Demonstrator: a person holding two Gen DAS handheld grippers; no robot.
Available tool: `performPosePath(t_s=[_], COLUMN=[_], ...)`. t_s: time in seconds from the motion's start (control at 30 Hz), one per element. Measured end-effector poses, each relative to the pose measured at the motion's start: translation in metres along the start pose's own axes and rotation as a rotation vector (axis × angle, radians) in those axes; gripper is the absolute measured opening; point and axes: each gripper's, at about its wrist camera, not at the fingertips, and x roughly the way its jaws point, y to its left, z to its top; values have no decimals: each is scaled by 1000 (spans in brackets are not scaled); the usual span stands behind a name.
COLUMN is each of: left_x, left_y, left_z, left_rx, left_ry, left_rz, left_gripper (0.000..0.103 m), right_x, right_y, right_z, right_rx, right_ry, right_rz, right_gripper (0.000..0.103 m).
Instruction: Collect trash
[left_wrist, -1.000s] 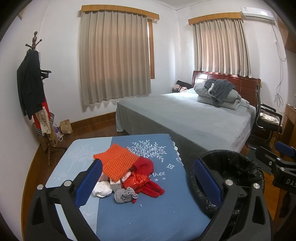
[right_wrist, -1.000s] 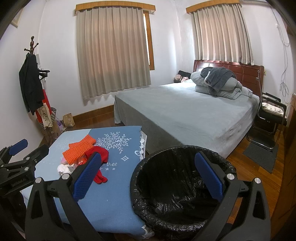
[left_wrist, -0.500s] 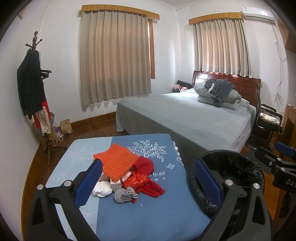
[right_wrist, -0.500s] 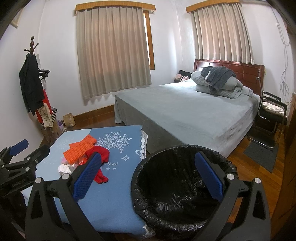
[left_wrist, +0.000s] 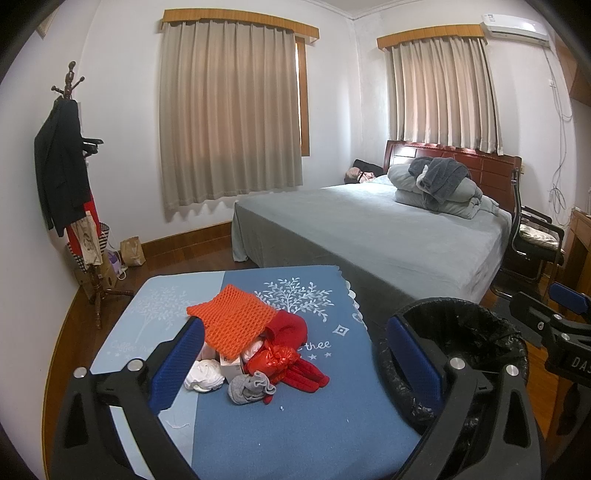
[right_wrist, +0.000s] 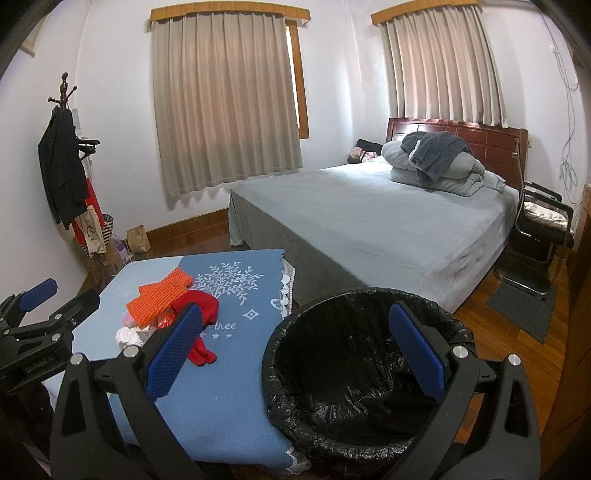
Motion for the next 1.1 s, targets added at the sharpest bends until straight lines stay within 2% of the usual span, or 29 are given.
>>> performPosePath(t_s=[1.1], left_x=[0], left_y=[0], left_z=[0], left_rx=[-2], left_ry=[3], left_rz=[-1], left_gripper=[97], right_x=[1], right_y=[2], right_z=[-1], right_rx=[2], right_ry=[3], right_rz=[3], right_gripper=[98])
